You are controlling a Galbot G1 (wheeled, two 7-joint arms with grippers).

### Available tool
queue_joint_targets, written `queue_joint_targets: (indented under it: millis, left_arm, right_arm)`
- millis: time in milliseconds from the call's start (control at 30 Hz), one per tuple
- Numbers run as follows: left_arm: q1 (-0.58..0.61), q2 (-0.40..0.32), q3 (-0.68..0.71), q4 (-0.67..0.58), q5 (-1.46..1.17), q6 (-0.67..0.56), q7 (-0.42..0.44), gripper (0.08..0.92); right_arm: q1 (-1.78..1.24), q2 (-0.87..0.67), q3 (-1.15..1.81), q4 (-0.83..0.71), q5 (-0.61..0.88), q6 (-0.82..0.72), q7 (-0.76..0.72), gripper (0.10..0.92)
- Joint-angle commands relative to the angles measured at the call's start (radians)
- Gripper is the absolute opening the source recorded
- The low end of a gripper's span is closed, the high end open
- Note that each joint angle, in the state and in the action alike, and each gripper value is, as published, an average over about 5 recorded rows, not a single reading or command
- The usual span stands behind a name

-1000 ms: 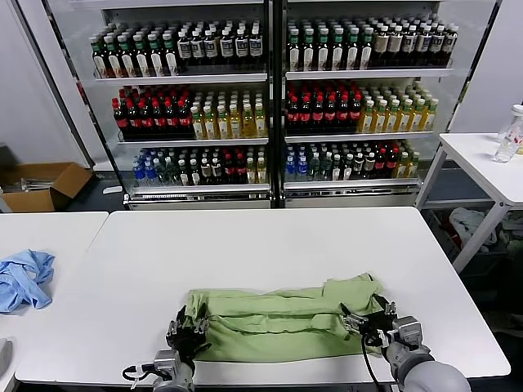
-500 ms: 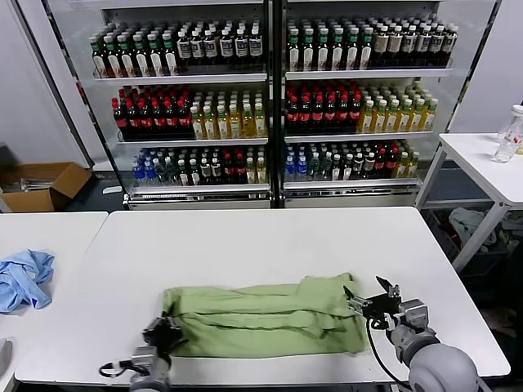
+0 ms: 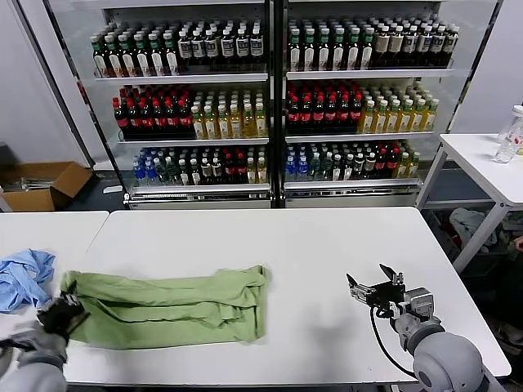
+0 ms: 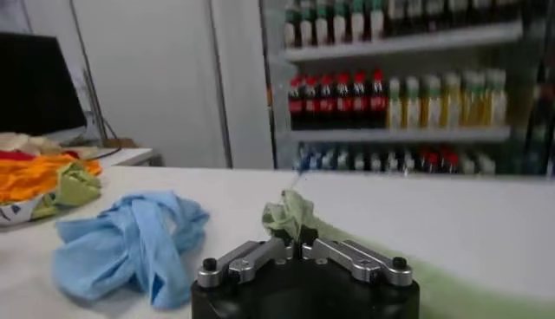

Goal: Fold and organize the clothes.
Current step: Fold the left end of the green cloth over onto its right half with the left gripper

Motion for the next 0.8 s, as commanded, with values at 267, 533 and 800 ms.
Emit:
queue_joint_targets:
  millis: [267,533,800]
  left_arm:
    - [-0.135,-0.204,0.214,-0.339,-0.683,0.104,-0.049,0.098]
    - [-0.216,-0.27,0.415,-0.247,-0.506,0.11,-0.065,0.098]
    - [-0.24,-0.244,0.563,-0.161,-0.232,0.143,-0.106,0.098]
  right_arm:
    - [0.005,-0.005,-0.006,-0.006,-0.004,0.0,-0.003,0.823]
    - [0.021,0.009,-0.021,-0.038,-0.004,0.003,-0.008,0.823]
    - [0.064,0.015,-0.051,-0.059,-0.001,0.002,-0.01,0.823]
